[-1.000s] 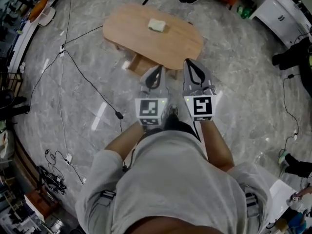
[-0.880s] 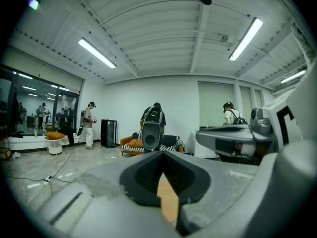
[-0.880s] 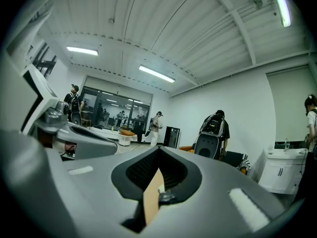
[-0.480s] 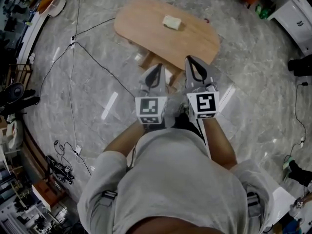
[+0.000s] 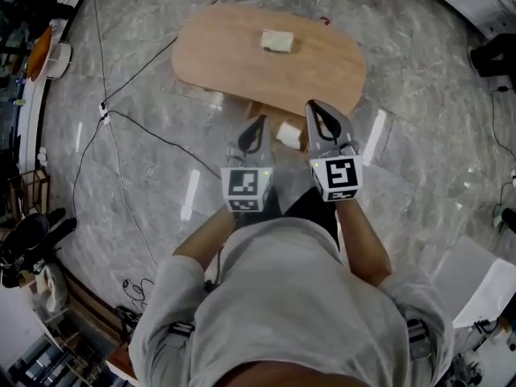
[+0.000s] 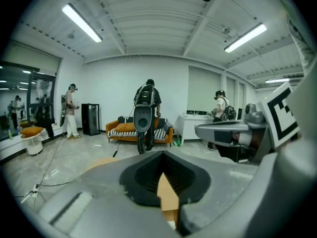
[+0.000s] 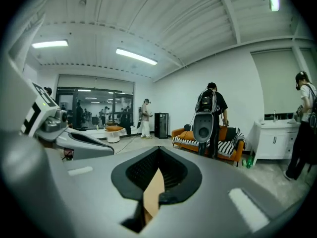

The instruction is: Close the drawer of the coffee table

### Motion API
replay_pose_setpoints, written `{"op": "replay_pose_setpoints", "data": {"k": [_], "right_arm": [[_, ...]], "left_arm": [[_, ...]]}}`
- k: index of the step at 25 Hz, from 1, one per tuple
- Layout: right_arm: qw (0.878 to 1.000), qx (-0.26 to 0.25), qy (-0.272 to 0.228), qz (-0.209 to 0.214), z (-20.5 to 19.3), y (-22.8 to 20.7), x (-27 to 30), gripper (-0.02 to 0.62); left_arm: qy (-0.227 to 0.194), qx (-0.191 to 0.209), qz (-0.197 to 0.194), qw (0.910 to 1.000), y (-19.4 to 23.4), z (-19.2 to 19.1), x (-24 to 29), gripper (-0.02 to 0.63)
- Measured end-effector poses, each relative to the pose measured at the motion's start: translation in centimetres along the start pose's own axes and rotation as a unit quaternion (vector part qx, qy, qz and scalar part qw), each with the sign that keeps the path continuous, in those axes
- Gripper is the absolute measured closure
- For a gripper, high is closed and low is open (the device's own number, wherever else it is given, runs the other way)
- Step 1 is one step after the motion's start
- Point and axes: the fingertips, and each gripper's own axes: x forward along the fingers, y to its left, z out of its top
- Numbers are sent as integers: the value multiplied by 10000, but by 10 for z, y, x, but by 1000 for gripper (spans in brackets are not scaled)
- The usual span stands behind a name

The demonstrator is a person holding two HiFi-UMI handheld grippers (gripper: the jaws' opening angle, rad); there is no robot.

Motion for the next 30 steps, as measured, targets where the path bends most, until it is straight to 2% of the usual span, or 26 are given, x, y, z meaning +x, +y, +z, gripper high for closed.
{"op": "replay_pose_setpoints", "data": {"k": [5, 11, 16, 22, 26, 30], "right_arm": [[9982, 47, 419, -422, -32, 27, 37, 588], [9941, 159, 798, -716, -92, 31, 40, 588], [9870, 356, 1485, -496, -177, 48, 46, 588], [9797, 769, 1807, -396, -254, 54, 54, 588], [9720, 1004, 2092, -366, -296, 62, 53, 588], [9634, 1080, 2428, -351, -355, 57, 54, 588]], "left_arm": [[414, 243, -588, 9971, 50, -25, 12, 586], [801, 507, -1222, 9880, 55, -89, 35, 586], [1030, 936, -1638, 9766, 53, -154, 56, 586], [1566, 1002, -1878, 9645, 56, -231, 79, 586], [1830, 1208, -2015, 9546, 63, -270, 89, 586], [1913, 1487, -2520, 9369, 61, -311, 112, 586]]}}
